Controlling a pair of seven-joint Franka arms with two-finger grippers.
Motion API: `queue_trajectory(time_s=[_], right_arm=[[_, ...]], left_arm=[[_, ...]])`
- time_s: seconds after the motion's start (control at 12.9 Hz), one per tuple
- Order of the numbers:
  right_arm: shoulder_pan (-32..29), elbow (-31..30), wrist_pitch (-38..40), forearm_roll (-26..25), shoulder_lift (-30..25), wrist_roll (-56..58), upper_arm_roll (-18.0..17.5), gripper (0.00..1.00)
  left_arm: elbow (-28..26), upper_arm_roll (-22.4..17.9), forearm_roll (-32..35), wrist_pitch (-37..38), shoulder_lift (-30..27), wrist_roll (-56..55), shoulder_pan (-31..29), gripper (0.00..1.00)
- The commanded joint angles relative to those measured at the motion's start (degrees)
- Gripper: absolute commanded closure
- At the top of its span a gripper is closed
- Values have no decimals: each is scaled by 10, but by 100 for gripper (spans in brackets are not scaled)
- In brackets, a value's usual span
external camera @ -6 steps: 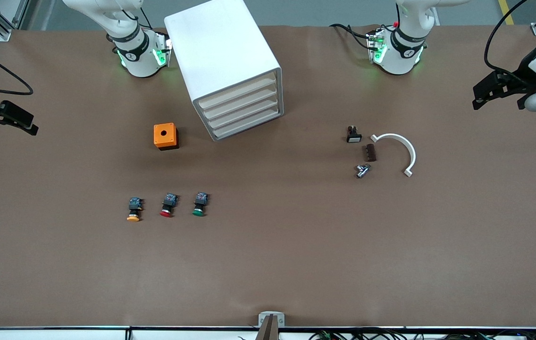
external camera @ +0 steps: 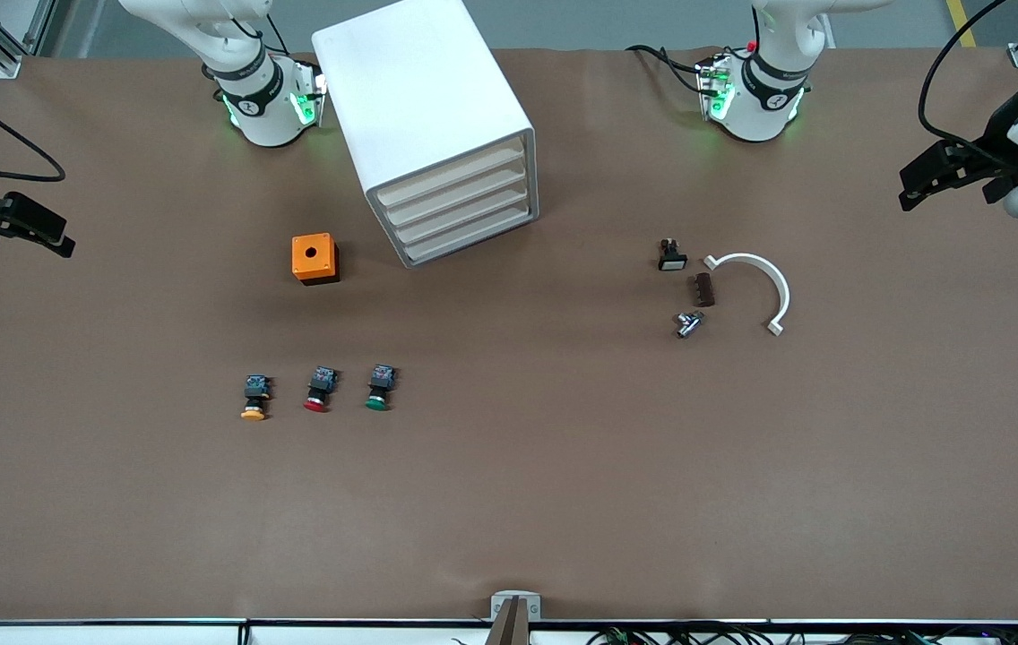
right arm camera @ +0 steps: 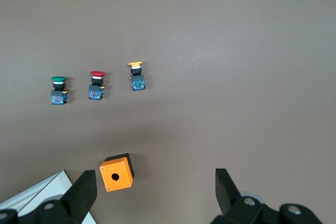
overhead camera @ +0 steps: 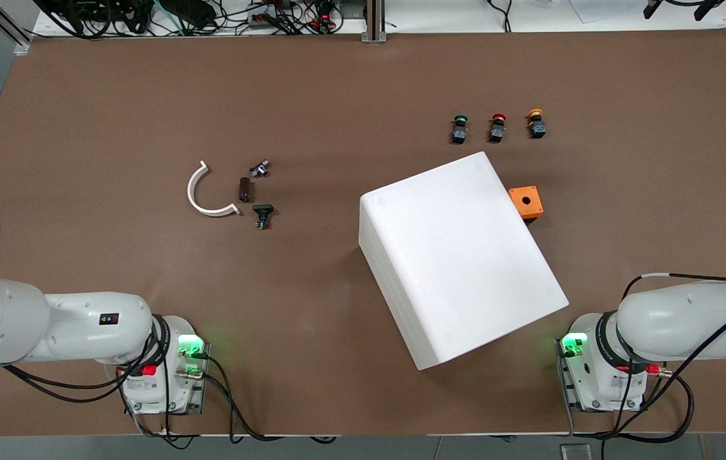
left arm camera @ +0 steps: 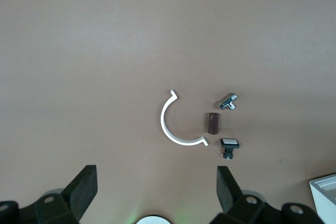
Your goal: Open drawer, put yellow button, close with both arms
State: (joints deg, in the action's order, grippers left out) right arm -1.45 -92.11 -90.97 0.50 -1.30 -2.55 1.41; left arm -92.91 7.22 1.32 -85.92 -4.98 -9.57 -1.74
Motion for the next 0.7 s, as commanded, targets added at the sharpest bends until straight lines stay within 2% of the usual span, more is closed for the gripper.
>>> queue_trajectory(time_s=[0.0, 0.23, 0.47, 0.62], right_arm=[[1, -3, -1, 3, -5, 5, 2, 0], [0, -8, -3, 3, -5, 5, 2, 0], [0, -9, -14, 3, -5, 4, 2, 0], [7, -11, -19, 3, -5, -3, 2, 0]], left_arm=[[18, 2, -2, -2, 22, -4, -5, 0], [21, 6, -4, -2, 55, -10, 7, 0], [24, 14, -2, -3, 110, -34, 31, 0], [75, 16, -4, -2, 178, -76, 44, 0]])
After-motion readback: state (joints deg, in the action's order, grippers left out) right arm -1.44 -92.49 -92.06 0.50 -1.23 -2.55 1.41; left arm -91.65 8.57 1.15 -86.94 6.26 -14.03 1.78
